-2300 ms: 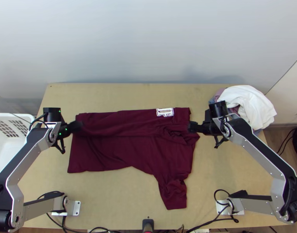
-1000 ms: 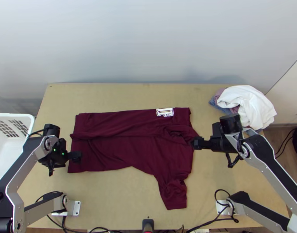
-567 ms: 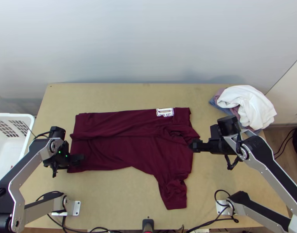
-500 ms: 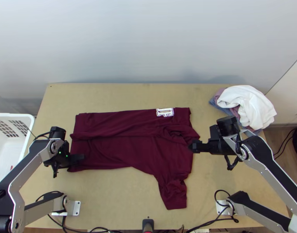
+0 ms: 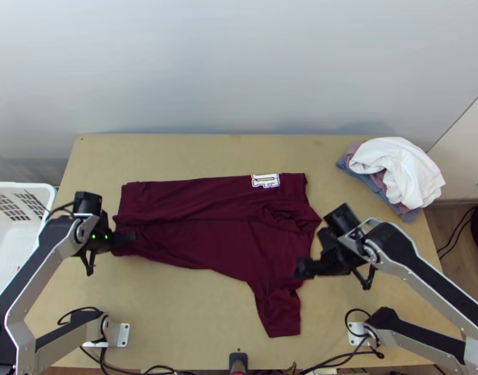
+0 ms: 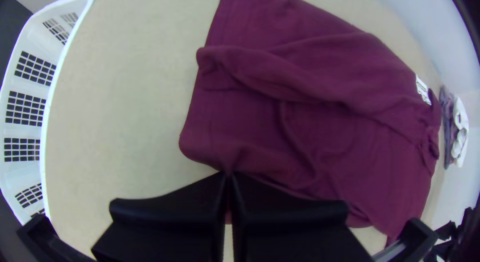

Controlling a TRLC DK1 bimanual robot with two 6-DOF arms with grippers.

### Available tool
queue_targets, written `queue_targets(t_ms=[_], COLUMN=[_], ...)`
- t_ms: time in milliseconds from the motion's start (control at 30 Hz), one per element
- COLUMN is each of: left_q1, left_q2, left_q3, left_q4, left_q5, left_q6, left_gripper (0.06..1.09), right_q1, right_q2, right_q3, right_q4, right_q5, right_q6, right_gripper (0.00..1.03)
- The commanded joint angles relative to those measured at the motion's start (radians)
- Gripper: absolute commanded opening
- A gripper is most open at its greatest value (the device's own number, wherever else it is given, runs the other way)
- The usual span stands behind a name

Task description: Fold the t-shirt

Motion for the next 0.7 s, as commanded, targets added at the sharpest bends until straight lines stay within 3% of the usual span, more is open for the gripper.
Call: queue_targets(t_ms=[0, 167, 267, 600, 667], left_q1=[-0.035, -0.042, -0.042, -0.036, -0.035], left_q2=[-0.005, 0.01, 0.013, 0.018, 0.019], left_q3=[0.134, 0.159, 0.157, 0.159, 0.159], left_q4=[-0.046, -0.057, -0.058, -0.067, -0.066], left_q5=[0.002, 0.002, 0.002, 0.001, 0.001], left_q6=[-0.034, -0.038, -0.038, -0.036, -0.036], left_gripper=[0.1, 0.1, 0.1, 0.1, 0.1], right_q1=[0.13, 0.193, 0.234, 0.348, 0.352], right_q2=[0.024, 0.071, 0.114, 0.245, 0.249], right_q3=[-0.044, -0.067, -0.114, -0.214, -0.215], right_q4=[-0.078, -0.04, 0.04, 0.267, 0.293], right_q5=[-0.055, -0.055, -0.055, -0.055, -0.055], right_q6=[-0.035, -0.081, -0.081, -0.055, -0.05], right_gripper=[0.96, 0.96, 0.91, 0.91, 0.84])
